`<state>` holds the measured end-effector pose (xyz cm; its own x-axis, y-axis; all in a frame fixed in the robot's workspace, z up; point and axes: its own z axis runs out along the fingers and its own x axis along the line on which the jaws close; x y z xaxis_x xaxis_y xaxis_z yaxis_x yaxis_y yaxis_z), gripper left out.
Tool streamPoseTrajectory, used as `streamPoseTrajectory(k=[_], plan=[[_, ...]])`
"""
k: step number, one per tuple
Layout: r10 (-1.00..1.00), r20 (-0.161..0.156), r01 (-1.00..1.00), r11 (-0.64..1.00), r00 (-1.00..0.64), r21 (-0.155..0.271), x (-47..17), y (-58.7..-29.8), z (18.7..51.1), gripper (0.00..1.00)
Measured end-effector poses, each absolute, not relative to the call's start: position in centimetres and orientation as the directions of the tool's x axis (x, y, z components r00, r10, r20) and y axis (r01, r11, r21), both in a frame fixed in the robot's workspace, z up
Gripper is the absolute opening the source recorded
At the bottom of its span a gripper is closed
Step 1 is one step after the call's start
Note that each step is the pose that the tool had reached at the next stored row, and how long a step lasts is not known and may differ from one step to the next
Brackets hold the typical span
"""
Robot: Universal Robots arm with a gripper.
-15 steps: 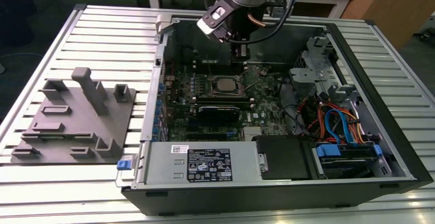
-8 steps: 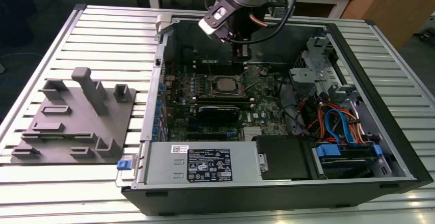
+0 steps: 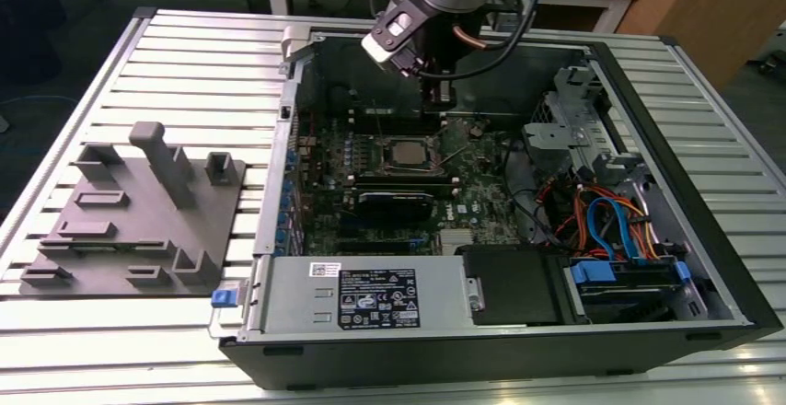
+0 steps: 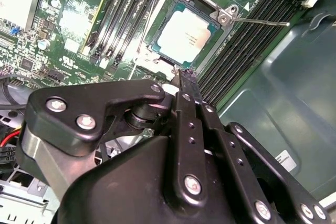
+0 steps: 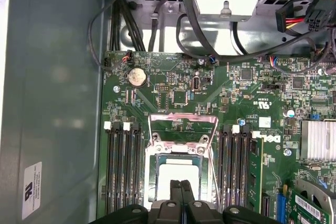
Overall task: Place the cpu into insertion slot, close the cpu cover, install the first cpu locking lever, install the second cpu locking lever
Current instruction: 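Close the cpu cover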
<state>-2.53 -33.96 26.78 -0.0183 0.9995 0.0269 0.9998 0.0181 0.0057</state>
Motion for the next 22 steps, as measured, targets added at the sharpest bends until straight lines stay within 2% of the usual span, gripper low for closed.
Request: streamPoseTrajectory(k=[22], plan=[[0.999, 0.027, 1.0, 0.018, -0.018, 0.006, -1.87, -33.96, 26.78, 0.1]])
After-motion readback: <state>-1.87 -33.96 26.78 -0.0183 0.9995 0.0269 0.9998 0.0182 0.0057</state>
